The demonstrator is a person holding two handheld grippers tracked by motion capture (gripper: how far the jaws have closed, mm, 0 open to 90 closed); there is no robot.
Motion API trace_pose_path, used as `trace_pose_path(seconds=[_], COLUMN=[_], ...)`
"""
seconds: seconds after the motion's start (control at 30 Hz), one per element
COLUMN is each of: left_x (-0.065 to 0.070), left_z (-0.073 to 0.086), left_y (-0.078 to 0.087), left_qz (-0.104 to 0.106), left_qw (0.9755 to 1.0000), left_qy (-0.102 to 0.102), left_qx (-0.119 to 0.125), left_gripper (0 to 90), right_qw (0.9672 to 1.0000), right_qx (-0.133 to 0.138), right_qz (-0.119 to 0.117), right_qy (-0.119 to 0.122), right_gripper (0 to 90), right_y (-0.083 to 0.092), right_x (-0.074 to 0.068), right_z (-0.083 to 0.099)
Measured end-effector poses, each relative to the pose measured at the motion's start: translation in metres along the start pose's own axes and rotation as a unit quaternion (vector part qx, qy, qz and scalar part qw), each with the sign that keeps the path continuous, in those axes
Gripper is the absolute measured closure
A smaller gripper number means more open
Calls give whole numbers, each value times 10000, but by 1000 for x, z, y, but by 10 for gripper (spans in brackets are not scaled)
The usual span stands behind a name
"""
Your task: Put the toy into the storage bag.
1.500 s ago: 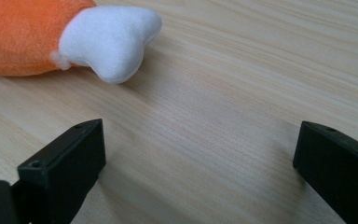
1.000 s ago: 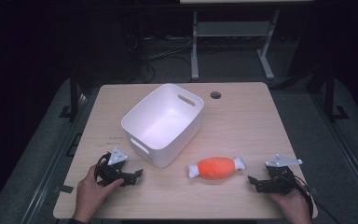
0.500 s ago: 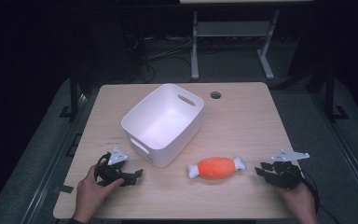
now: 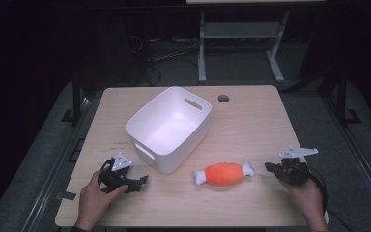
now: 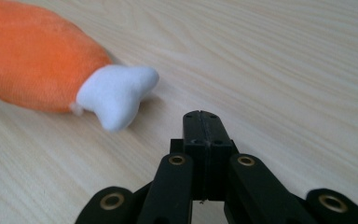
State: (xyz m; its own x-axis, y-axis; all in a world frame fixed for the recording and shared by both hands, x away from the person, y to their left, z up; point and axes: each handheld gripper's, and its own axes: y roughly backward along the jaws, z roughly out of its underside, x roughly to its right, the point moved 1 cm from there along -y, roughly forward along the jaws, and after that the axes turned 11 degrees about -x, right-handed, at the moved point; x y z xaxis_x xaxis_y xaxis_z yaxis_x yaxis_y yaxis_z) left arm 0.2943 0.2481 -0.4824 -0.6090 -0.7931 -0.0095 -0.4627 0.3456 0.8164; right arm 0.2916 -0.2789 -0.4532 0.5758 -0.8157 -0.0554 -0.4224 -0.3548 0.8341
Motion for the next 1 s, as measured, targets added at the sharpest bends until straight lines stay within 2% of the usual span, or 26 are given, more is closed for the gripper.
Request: trace_pose_path(seconds=[0.6, 1.0], left_x=[0, 0], left_z=[0, 0], left_y=[0, 0], left_qz=[-1, -2], left_qw=[10000, 10000], left_qy=[0, 3], left_qx=[-2, 1], left_gripper=[125, 125], right_qw=[9996, 9991], right_qx=[68, 0], right_qz=[-103, -255], right_qy=[255, 354], right_gripper=[896, 896], right_y=[-13, -34], right_x=[0, -6], right_z=[-38, -58])
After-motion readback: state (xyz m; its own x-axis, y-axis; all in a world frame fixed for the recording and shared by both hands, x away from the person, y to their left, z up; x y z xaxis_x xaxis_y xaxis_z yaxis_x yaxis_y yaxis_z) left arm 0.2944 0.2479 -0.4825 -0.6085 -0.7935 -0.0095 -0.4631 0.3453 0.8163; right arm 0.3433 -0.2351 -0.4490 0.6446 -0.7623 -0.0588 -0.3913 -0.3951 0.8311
